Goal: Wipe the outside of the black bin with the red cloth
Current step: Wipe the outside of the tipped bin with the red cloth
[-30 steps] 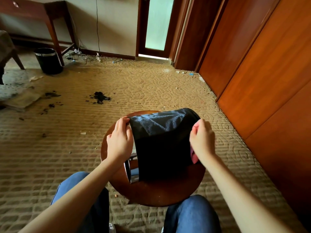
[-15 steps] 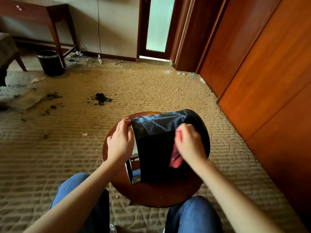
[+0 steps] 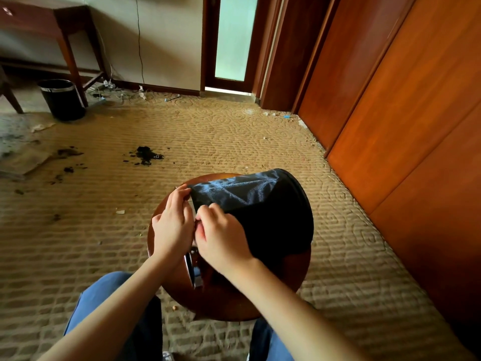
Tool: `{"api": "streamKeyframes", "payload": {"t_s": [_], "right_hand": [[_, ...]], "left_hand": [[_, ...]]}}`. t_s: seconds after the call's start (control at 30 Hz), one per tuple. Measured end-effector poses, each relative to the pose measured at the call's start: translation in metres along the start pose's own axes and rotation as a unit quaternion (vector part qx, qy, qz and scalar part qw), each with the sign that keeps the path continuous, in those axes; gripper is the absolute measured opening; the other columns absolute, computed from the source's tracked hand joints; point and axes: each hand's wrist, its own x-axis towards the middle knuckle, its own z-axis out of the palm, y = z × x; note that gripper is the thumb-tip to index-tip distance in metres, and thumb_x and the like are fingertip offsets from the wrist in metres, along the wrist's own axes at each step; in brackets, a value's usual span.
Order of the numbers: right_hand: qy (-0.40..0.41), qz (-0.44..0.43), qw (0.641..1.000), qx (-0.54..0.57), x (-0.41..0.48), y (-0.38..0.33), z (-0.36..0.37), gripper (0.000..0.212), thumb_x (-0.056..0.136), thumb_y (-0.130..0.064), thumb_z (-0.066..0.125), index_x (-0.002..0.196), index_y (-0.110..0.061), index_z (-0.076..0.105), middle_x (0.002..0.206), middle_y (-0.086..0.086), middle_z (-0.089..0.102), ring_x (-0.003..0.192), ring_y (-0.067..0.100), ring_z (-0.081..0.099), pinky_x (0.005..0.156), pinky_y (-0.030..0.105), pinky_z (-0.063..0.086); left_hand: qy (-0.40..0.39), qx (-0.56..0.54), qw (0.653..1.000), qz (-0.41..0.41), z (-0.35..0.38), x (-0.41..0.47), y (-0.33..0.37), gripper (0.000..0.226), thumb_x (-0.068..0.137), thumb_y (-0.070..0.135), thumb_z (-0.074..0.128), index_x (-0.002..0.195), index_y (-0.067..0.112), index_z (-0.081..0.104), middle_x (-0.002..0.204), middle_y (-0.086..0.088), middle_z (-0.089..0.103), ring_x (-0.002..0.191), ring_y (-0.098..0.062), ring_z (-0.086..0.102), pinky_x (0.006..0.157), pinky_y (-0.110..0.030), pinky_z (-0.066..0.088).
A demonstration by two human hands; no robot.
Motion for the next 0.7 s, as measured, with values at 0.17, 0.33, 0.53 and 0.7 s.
{"api": "streamKeyframes", "payload": {"t_s": [0.17,0.33,0.53,0.7], "right_hand": [[0.012,0.115,0.992,-0.043,-0.005,0.088,-0.034,0.012,0.083,-0.02,0.045,0.081,-0.014,0.055,0.08,0.008,0.057,0.063,0.032,0.059,0.049,0.037,0.045],[0.029,0.293,0.95,-0.104,-0.002,0.139,-0.062,0.006,0.088,-0.009,0.05,0.086,-0.011,0.056,0.09,0.009,0.059,0.084,0.033,0.058,0.065,0.038,0.041],[0.015,0.127,0.991,-0.039,-0.001,0.042,-0.018,0.007,0.074,-0.004,0.06,0.076,-0.01,0.057,0.075,0.01,0.057,0.057,0.033,0.057,0.047,0.031,0.039],[0.035,0.029,0.999,-0.017,-0.002,-0.005,0.002,0.017,0.08,-0.016,0.042,0.074,-0.012,0.057,0.069,0.005,0.053,0.05,0.025,0.053,0.042,0.028,0.038]], "left_hand": [[-0.001,0.013,1.0,-0.008,0.001,0.003,0.002,0.035,0.099,0.016,0.032,0.129,0.025,0.048,0.141,0.012,0.046,0.123,-0.008,0.046,0.093,-0.033,0.022],[0.014,-0.016,1.0,0.01,0.005,-0.002,0.002,0.038,0.094,0.022,0.029,0.127,0.023,0.049,0.139,0.011,0.047,0.112,0.007,0.04,0.097,-0.034,0.021],[0.02,-0.009,1.0,0.004,0.006,0.0,0.0,0.037,0.094,0.017,0.031,0.127,0.021,0.049,0.139,0.009,0.048,0.118,-0.002,0.043,0.094,-0.033,0.022],[0.009,0.009,1.0,0.018,0.002,0.0,-0.002,0.05,0.085,0.028,0.023,0.127,0.022,0.05,0.138,0.008,0.049,0.117,-0.002,0.043,0.088,-0.028,0.019]]}}
